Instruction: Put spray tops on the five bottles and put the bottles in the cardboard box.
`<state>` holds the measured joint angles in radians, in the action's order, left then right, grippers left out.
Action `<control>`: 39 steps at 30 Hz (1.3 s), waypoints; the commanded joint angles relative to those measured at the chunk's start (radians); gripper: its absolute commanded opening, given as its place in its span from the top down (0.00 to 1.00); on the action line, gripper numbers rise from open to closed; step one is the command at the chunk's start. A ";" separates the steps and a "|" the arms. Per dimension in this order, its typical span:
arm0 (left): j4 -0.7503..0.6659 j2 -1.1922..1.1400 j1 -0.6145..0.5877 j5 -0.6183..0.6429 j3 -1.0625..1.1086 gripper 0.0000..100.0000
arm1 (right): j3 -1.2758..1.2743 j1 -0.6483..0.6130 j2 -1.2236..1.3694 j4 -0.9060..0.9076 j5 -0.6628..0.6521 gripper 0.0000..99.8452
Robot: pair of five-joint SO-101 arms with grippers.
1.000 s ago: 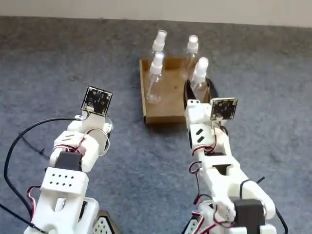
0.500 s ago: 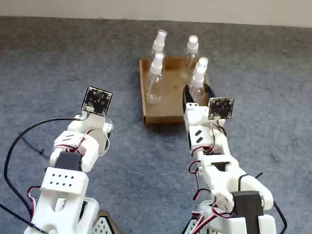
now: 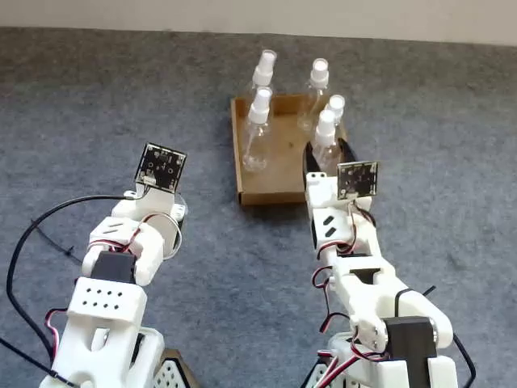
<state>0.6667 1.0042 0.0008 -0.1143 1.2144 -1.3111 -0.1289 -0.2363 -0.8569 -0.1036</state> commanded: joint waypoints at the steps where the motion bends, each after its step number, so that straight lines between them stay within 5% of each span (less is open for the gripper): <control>1: -0.023 -0.004 -0.010 0.000 -0.004 0.91 | 0.004 -0.012 -0.002 -0.030 -0.009 0.99; 39: -0.023 -0.004 -0.012 0.000 -0.005 0.91 | -0.031 -0.012 -0.013 -0.030 -0.011 0.78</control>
<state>0.6667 1.0042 0.0008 -0.1143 1.2144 -1.3495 -0.1304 -0.2363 -0.8569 -0.1036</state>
